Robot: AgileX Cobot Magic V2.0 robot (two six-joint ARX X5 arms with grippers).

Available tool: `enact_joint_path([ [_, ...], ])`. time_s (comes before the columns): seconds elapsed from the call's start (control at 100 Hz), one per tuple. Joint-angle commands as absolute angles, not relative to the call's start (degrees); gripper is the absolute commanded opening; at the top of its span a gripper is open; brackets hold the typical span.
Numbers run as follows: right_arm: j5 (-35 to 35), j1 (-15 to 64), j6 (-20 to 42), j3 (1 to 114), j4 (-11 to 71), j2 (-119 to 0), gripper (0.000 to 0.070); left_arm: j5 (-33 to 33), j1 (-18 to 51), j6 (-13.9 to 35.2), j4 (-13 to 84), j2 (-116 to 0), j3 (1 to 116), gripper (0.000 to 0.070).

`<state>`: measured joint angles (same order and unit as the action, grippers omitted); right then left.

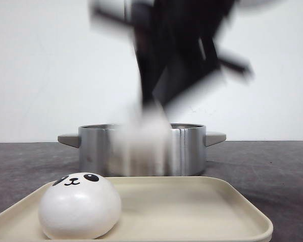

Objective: Steam buns
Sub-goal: 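Lower the right gripper onto the nearer panda bun beside it and grasp, then lift the bun with the right gripper and drop it into the pot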

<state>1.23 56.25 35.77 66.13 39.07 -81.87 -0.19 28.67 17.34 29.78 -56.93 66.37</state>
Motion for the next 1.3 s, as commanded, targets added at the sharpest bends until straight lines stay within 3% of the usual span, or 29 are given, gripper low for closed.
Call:
enact_joint_path([
  [0.0, -2.8, 56.9, 31.9, 73.1, 37.7, -79.6, 0.0, -0.2, 29.0, 17.3, 29.1, -57.4, 67.2, 0.0552],
  [0.12, -9.0, 53.3, 23.6, 81.5, 37.6, -79.9, 0.0, -0.2, 29.0, 17.3, 28.9, -57.4, 67.2, 0.0551],
  [0.24, -8.0, 46.5, 19.4, 85.6, 37.2, -83.9, 0.0, -0.2, 29.0, 17.3, 28.8, -57.4, 67.2, 0.0551],
  [0.43, 1.2, 38.2, 19.0, 85.7, 37.0, -93.3, 0.0, -0.2, 29.0, 17.3, 29.2, -57.4, 67.2, 0.0551],
  [0.75, 1.8, 35.8, 18.6, 85.7, 37.6, -104.7, 0.0025, 1.6, 29.0, 17.4, 40.1, -57.4, 67.1, 0.0551],
  [0.83, 2.9, 35.8, 18.6, 85.7, 37.5, -105.6, 0.0122, 3.0, 29.3, 17.4, 43.4, -57.6, 66.8, 0.0551],
  [0.95, 3.7, 35.5, 18.5, 85.7, 38.1, -106.4, 0.0428, 5.3, 31.0, 17.4, 46.1, -58.6, 65.9, 0.0551],
  [1.01, 3.7, 35.4, 18.5, 85.7, 38.1, -106.7, 0.0502, 6.3, 32.1, 17.4, 47.0, -59.6, 65.3, 0.0551],
  [1.23, 3.8, 35.0, 18.6, 86.2, 38.2, -106.4, 0.0498, 8.0, 37.7, 18.6, 47.4, -65.4, 61.8, 0.0551],
  [1.26, 4.6, 34.8, 18.6, 86.5, 38.6, -106.0, 0.045, 8.0, 38.6, 18.6, 47.4, -66.5, 61.6, 0.0551],
  [1.29, 5.3, 34.5, 18.6, 87.0, 39.2, -105.4, 0.0326, 8.0, 39.5, 18.6, 47.4, -67.7, 61.4, 0.0551],
])
